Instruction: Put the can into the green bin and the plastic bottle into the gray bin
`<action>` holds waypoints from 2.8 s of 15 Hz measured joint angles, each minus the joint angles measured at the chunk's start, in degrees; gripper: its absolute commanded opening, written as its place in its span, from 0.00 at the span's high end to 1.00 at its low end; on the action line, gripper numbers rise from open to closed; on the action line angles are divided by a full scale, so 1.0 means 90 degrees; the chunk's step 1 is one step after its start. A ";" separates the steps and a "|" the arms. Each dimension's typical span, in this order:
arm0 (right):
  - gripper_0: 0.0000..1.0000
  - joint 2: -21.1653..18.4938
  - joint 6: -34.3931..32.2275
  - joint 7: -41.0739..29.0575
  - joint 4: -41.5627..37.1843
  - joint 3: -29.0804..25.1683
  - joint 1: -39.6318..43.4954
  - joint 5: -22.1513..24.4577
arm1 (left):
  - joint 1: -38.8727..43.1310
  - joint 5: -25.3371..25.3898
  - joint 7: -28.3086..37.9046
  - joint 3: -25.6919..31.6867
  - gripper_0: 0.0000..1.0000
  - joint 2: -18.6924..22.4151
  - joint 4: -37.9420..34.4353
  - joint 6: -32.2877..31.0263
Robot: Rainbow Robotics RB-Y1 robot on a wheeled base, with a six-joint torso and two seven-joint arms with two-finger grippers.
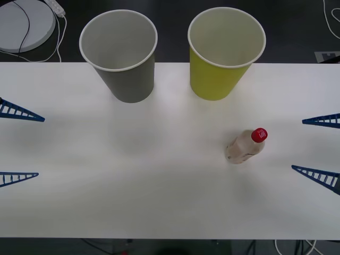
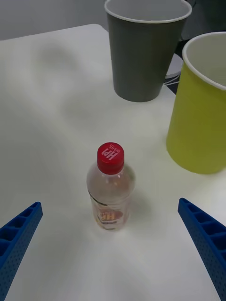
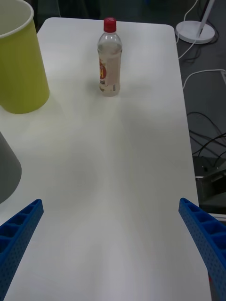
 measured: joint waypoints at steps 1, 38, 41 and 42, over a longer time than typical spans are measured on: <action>0.00 0.0039 -0.0012 0.0184 0.0114 0.0000 0.0078 -0.0187 | 0.0000 0.0000 0.0000 0.0000 0.00 0.0000 0.0000 0.0000; 0.00 0.2971 -0.0339 0.2008 0.2502 0.1431 -0.1229 -0.0105 | 0.0000 0.0000 0.0000 0.0000 0.00 0.0000 0.0000 0.0000; 0.00 0.3042 -0.0210 0.2095 0.2503 0.1516 -0.1384 0.0072 | 0.0000 0.0000 0.0000 0.0000 0.00 0.0000 0.0000 0.0000; 0.00 0.3058 -0.0177 0.2101 0.2506 0.1537 -0.1426 0.0136 | 0.0000 0.0000 0.0000 0.0000 0.00 0.0000 0.0000 0.0000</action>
